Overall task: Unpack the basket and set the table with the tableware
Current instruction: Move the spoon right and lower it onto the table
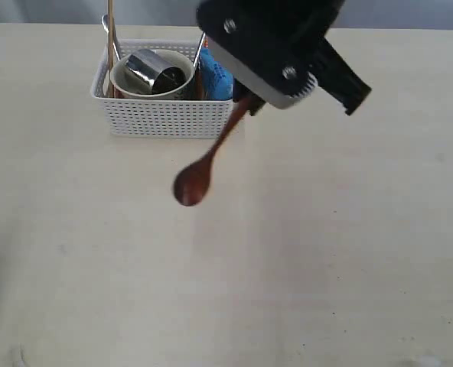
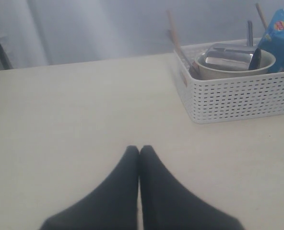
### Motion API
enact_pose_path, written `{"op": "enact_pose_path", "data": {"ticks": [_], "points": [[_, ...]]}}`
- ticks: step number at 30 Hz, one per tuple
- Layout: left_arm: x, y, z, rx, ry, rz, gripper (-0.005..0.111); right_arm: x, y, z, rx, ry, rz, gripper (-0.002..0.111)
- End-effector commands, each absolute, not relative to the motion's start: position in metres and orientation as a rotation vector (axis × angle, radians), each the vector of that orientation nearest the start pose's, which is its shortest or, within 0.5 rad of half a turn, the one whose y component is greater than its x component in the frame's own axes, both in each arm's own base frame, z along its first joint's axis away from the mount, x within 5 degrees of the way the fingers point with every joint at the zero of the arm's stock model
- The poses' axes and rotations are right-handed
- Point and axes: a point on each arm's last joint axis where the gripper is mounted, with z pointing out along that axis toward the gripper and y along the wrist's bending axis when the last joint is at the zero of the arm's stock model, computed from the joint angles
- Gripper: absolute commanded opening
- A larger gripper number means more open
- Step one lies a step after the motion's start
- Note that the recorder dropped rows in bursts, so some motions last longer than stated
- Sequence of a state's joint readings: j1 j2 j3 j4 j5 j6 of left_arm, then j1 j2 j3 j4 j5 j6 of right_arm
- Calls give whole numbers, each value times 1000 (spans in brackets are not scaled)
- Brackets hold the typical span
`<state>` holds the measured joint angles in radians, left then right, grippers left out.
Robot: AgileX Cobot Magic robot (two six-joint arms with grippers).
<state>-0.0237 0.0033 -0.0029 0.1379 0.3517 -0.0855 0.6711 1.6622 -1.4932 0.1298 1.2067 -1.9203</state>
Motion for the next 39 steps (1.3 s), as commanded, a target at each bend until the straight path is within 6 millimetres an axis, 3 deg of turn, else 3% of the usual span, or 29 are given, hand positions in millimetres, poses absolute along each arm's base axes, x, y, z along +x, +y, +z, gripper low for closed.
{"op": "enact_pose_path", "data": {"ticks": [1,5,8,13,22,33,39], "points": [[53,3,182,25,1830,56,0,259,192,292,-2962,696,-269,0],[53,3,182,25,1830,56,0,243,168,273,-3084,575,-227,0],[53,3,182,25,1830,56,0,225,151,271,-3107,551,-211,0],[53,3,182,25,1830,56,0,207,134,261,-3093,503,-327,0],[53,3,182,25,1830,56,0,214,133,213,-2984,244,-636,0],[53,3,182,25,1830,56,0,227,148,180,-2922,157,-642,0],[53,3,182,25,1830,56,0,242,153,154,-2976,-80,-733,0]]}}
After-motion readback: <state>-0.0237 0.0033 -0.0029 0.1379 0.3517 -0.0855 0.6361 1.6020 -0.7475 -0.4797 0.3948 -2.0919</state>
